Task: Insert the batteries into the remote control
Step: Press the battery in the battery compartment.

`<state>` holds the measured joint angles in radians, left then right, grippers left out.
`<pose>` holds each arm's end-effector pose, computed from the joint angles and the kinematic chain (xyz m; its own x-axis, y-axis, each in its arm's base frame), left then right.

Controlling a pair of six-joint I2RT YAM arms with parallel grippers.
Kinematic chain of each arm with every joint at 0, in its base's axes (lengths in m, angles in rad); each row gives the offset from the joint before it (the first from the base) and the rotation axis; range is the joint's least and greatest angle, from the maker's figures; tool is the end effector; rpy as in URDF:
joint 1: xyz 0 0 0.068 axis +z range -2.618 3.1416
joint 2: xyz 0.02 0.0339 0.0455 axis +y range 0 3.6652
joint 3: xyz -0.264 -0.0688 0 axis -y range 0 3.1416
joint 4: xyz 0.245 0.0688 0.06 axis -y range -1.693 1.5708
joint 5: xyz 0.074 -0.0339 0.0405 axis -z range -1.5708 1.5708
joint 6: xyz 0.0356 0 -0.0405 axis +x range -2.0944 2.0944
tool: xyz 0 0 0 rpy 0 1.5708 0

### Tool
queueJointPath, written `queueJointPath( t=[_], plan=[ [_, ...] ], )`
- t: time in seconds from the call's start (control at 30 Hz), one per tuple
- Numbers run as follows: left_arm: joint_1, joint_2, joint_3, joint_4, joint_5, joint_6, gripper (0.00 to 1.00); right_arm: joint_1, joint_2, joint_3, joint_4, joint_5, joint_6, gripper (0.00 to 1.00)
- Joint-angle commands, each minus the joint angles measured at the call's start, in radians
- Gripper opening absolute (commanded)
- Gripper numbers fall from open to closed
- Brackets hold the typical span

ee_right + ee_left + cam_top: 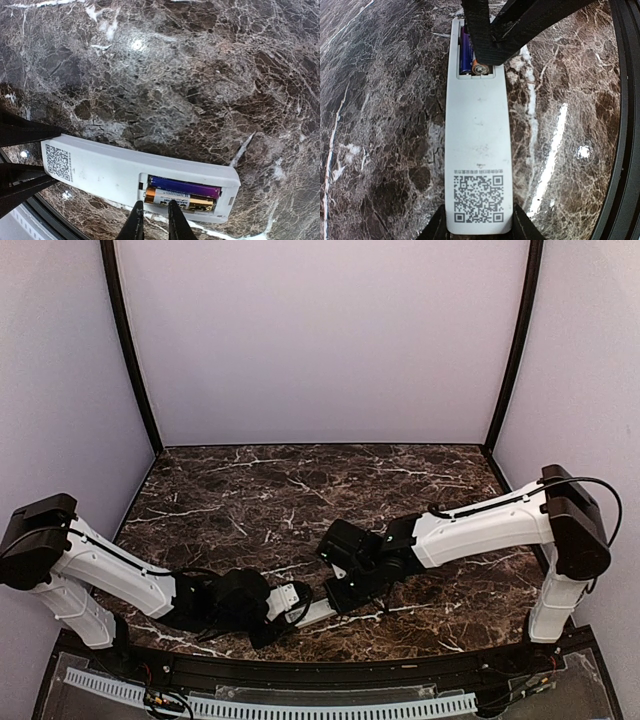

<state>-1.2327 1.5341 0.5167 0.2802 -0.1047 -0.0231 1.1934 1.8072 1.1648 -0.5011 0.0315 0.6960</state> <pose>0.0934 -0.2545 0.1269 -0.2440 0.6247 -0.7418 0.9072 0.4174 0.0531 0.1335 0.3337 0.1717 -0.8500 -0.4053 -0.3364 -0.4943 0.8344 0.2437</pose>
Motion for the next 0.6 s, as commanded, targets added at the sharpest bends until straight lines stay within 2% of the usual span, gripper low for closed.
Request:
queueJointPath(
  t=[0.0,0.57],
  plan=[
    [0.001,0.019,0.012,-0.035,-0.003,-0.008,0.25,0.016,0.019,0.039,-0.016,0.035,-0.026,0.16],
    [0.001,0.021,0.013,-0.035,-0.004,-0.014,0.24,0.019,0.058,0.097,-0.039,0.056,-0.070,0.16]
  ],
)
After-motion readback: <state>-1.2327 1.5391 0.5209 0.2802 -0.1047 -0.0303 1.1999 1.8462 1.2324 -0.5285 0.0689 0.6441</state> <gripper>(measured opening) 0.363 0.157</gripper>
